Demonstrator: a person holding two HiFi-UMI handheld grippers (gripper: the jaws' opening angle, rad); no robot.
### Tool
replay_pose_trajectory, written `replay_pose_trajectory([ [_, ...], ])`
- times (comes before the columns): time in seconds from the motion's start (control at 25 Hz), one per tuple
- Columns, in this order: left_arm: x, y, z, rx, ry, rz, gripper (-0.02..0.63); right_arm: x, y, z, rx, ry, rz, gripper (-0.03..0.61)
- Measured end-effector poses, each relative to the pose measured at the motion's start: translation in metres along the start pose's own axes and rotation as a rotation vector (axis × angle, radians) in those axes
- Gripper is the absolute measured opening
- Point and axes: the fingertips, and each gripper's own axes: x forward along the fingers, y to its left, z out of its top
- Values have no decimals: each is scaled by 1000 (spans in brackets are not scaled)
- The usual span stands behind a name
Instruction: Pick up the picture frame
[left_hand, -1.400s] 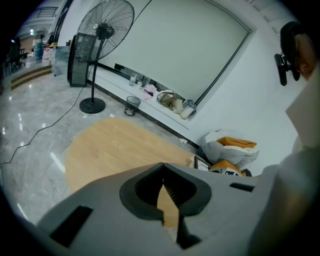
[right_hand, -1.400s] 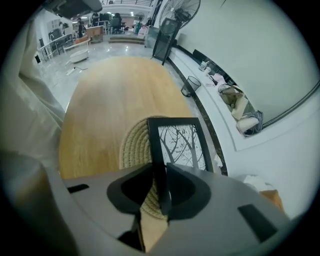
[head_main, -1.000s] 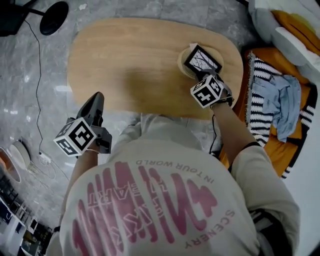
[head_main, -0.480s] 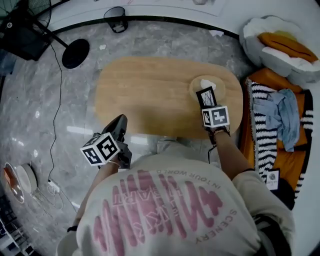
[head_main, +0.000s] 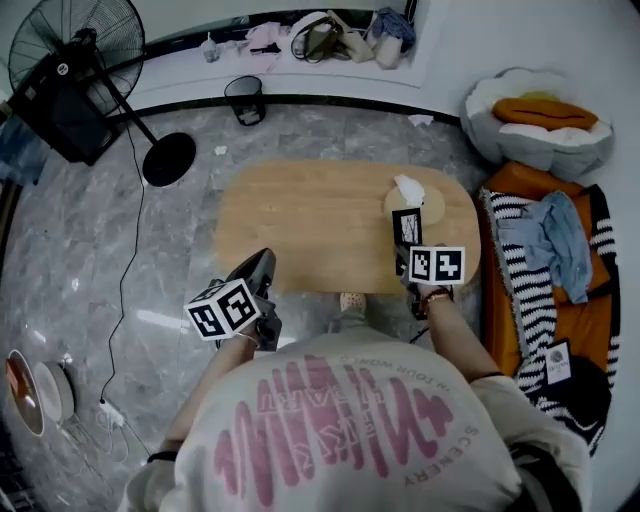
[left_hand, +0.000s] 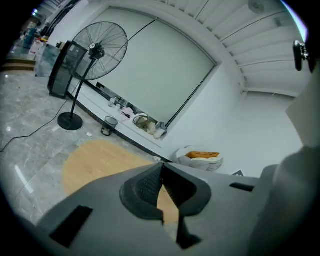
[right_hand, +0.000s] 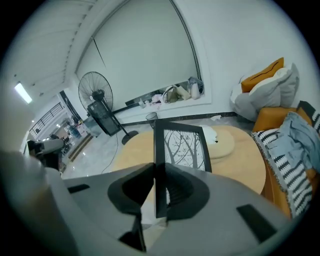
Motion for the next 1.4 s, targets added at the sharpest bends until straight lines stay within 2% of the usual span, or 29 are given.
replay_pose_trajectory([
  [0.16, -21, -9, 2, 13, -26, -31, 4, -32, 37, 7, 24, -99, 49, 75],
  [0.36, -38, -24, 15, 74, -64, -61, 3, -68, 76, 31, 42, -222, 97, 75],
  [0.76, -92, -77, 78, 220, -223, -174, 3, -148, 171, 84, -16, -490, 283, 75],
  [0.88, -111, -89, 89, 249, -259, -180, 3, -173, 194, 93, -29, -541, 329, 75],
  [1.12, -137, -107, 89, 296, -287, -189, 3, -216, 225, 93, -62, -636, 387, 77],
  [1.4, -147, -118, 83, 301, -317, -189, 3, -233, 232, 94, -79, -663, 446, 75],
])
